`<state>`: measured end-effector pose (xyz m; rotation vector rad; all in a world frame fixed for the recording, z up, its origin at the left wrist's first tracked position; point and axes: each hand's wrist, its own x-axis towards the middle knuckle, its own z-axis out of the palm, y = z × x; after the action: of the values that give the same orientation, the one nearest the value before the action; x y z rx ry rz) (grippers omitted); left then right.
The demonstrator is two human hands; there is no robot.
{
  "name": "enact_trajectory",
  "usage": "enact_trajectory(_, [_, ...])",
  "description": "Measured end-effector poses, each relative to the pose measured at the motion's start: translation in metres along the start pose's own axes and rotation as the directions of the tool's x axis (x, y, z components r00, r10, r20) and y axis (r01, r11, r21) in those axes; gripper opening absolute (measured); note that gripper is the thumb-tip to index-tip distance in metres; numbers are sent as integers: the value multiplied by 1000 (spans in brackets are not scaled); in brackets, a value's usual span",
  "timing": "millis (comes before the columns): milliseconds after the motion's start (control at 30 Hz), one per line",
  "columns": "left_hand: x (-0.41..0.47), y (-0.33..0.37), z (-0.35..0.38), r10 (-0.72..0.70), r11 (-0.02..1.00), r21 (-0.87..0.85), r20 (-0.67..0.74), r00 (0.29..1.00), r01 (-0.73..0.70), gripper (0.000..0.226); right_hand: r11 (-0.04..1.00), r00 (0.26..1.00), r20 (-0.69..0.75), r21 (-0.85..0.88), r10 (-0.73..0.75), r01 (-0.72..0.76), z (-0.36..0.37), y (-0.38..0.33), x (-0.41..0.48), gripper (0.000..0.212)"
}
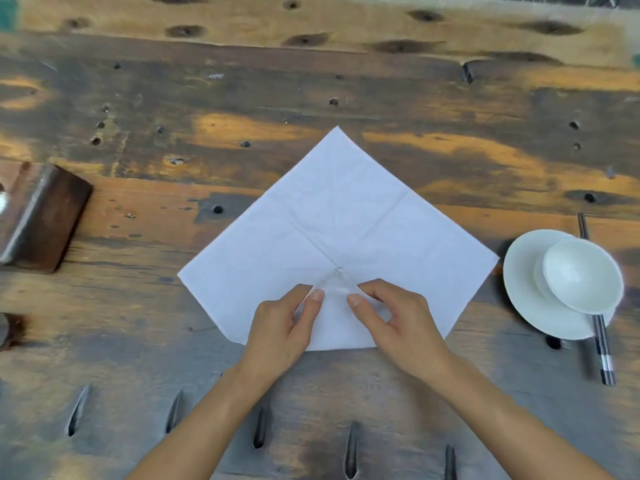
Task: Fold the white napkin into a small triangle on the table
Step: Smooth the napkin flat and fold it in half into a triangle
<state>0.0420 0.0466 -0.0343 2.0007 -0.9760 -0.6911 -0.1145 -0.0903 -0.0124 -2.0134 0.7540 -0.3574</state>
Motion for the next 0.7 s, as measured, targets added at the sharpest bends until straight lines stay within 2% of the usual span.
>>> enact_trajectory(167, [32,13,-11,30,999,17,-62,998,-29,31,998,997,-71,-60,-33,29,-11,-9,41,16])
enact_trajectory(467, [105,11,-28,159,959,260,-162,974,-113,35,975,976,-169,-196,-139,105,-14,-3,117,10])
enact_trajectory(700, [161,-2,-26,104,965,252,-129,986,-69,31,977,983,-167,-209,-79,43,-6,18,166,16])
